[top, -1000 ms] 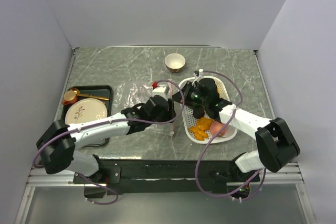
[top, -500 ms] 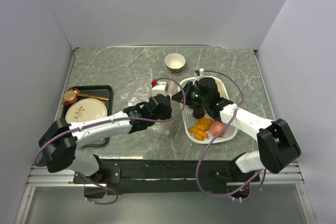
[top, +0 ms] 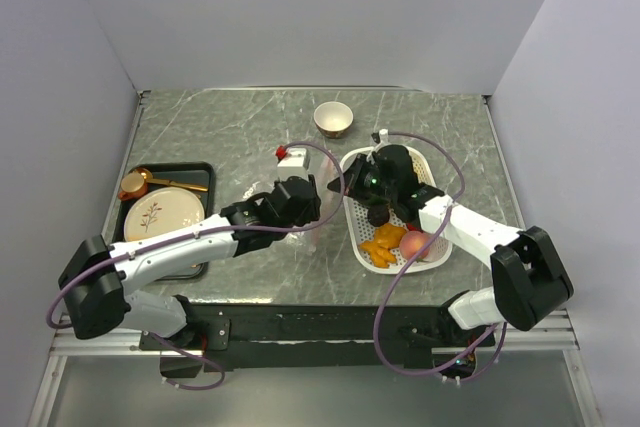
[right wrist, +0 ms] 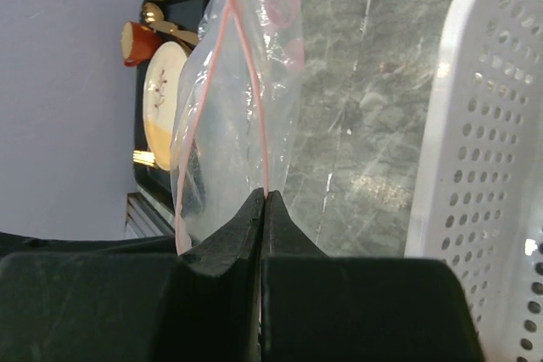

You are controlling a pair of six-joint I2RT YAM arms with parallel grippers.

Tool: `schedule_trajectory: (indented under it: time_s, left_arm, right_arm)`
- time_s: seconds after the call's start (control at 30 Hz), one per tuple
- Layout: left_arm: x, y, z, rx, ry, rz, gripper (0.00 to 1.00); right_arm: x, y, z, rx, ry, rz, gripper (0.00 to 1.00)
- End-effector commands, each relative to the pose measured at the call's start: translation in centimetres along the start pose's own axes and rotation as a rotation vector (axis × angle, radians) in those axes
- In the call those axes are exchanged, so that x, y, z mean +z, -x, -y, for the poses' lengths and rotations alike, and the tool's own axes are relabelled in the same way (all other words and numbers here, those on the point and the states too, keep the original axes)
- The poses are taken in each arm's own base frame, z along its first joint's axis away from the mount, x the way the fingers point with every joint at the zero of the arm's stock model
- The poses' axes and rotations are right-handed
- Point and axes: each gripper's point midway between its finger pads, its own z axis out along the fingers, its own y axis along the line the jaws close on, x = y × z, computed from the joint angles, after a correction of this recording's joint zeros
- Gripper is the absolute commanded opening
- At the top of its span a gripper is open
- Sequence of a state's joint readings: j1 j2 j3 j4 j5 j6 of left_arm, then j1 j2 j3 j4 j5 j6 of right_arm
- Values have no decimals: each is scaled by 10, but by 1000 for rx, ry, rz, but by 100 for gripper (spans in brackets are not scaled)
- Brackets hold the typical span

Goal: Place the food in the zip-top bag and seal the zipper
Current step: Pick up the zipper food storage bag at the center of the board, then open the zipper of the food storage bag at the center of the board.

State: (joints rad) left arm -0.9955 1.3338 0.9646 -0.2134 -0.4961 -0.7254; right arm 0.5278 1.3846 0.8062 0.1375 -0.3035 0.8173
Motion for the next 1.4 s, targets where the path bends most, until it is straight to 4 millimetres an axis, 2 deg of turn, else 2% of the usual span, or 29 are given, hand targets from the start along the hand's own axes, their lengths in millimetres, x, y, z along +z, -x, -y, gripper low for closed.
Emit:
schedule_trajectory:
  time_s: [0.0, 0.2, 0.47, 0.63, 0.67, 0.77, 0.93, 1.03, 1.2, 1.27, 1.37]
  left_arm:
    - [-13, 28, 6, -29, -10, 68, 34]
    - [-12, 27, 5, -27, -2, 65, 28]
    - [-4, 22, 2, -19, 26, 56, 26]
    - [2, 21, 2, -27, 42, 62, 29]
    - [4, 19, 0, -23, 55, 61, 33]
    - [7, 20, -1, -11, 76, 61, 36]
    - [9, 21, -3, -6, 92, 71, 35]
    - [9, 20, -6, -5, 106, 74, 31]
    - [9, 20, -9, -8, 121, 76, 14]
    - [7, 21, -10, -8, 121, 76, 8]
    - [-3, 31, -7, -7, 109, 84, 2]
  right_arm:
    - [3, 13, -10, -31, 7, 27, 0]
    - [4, 11, -12, -28, 19, 18, 0]
    - [1, 8, -24, -53, 77, 0, 0]
    - [-2, 8, -32, -69, 89, -6, 0]
    - [-3, 9, -33, -71, 94, -6, 0]
    - [-4, 7, -38, -75, 111, -15, 0]
    - [-2, 4, -42, -81, 121, -36, 0]
    - [-2, 4, -45, -79, 131, -37, 0]
    - [-1, 3, -42, -87, 117, -37, 0]
    - [1, 3, -35, -88, 84, -37, 0]
    - [9, 3, -11, -102, -25, -32, 0]
